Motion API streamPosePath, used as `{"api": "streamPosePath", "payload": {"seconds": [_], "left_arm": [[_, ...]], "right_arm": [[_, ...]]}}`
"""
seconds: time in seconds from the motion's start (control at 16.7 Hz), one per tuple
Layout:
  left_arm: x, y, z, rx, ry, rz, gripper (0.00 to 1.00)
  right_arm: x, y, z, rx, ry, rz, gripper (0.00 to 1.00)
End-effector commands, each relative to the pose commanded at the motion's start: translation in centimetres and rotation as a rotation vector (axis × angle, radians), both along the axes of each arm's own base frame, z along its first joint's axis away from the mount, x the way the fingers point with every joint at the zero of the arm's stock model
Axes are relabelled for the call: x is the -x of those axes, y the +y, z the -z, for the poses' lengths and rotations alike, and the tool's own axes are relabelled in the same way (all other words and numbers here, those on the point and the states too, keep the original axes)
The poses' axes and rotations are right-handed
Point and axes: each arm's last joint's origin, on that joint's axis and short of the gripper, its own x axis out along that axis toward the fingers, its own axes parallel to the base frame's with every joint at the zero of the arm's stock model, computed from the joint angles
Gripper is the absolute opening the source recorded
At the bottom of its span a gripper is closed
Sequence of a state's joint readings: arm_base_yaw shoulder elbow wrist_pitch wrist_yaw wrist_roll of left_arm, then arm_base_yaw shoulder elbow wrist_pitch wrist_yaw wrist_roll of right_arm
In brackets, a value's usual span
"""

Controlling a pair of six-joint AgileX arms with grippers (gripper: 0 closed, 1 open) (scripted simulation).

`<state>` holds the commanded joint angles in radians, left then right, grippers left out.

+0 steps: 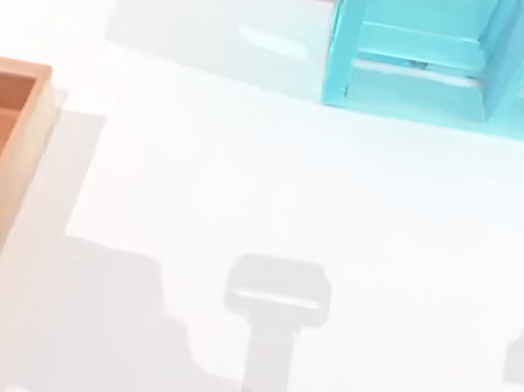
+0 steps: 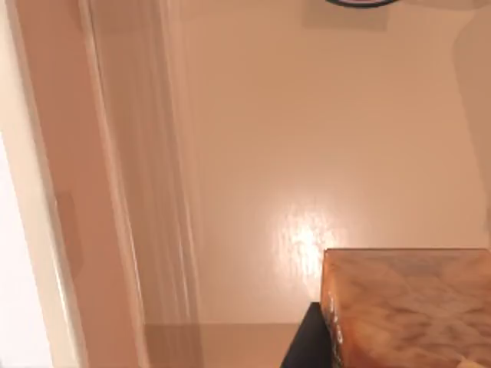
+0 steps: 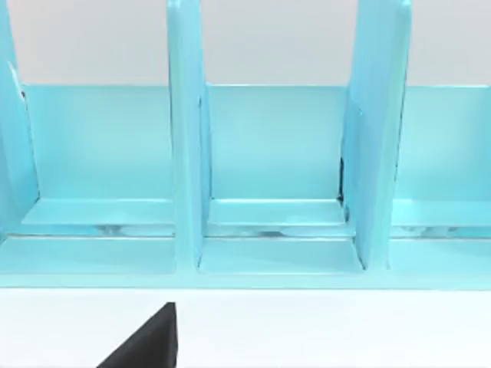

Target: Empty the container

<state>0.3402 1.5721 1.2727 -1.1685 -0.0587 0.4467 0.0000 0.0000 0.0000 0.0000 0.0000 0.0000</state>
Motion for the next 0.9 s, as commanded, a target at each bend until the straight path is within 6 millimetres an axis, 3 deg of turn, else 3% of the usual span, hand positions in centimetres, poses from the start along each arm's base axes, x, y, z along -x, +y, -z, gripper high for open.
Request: {"api": "streamPosePath", "payload": {"seconds": [0.12, 0.66, 0.78, 0.9], "left_arm": [[0.5, -0.1, -1.2, 0.032, 0.022, -0.037, 0.00], [0.6, -0.7, -1.0, 0.084, 0.062, -0.078, 0.00], [-0.5, -1.9, -0.5, 0.073, 0.046, -0.080, 0.00], [-1.8, -4.4, 0.4, 0.061, 0.014, -0.084, 0.00]], "right_arm": [[0.0, 0.0, 0.0, 0.000, 0.000, 0.000, 1.00], [0.0, 0.0, 0.0, 0.000, 0.000, 0.000, 1.00], [0.0, 0.0, 0.0, 0.000, 0.000, 0.000, 1.00], [0.0, 0.0, 0.0, 0.000, 0.000, 0.000, 1.00]]}}
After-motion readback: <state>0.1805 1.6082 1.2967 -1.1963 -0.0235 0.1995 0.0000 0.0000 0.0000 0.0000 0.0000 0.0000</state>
